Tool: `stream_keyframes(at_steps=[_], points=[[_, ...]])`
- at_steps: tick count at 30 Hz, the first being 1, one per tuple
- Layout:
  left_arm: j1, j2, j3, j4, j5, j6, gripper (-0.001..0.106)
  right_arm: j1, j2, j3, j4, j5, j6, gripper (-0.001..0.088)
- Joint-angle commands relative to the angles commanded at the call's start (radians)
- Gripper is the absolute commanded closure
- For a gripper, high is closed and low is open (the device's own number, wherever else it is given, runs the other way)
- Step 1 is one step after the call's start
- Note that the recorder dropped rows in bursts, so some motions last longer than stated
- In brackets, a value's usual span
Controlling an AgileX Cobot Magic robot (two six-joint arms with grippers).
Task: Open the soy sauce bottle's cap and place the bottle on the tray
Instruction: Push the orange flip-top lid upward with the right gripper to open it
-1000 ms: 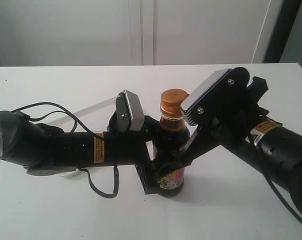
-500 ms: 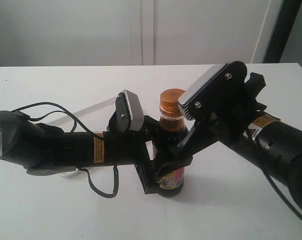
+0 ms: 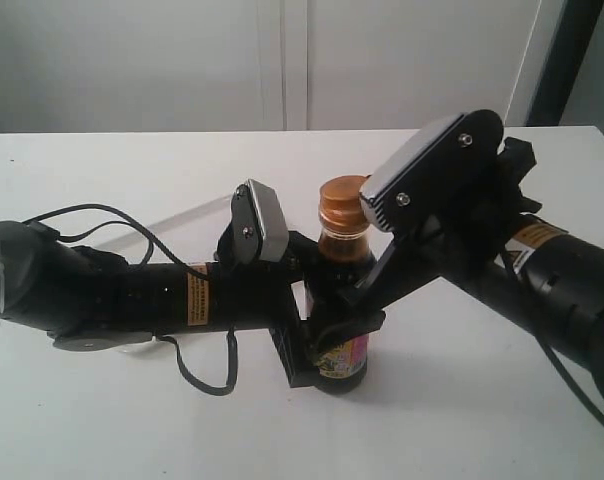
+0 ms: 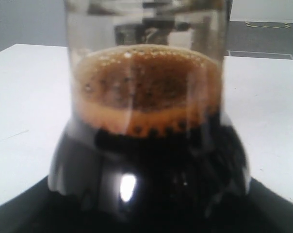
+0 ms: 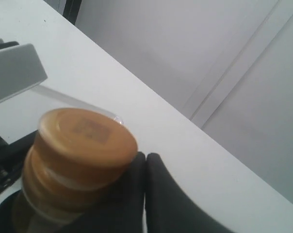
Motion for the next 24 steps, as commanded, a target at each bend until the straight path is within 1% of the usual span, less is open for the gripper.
stream_keyframes(at_steps=[24], points=[[0.0,0.0,0.0,0.0,0.0,0.0,0.105,0.0,-0.002,0.0,0.002,0.06,0.022,0.0868]])
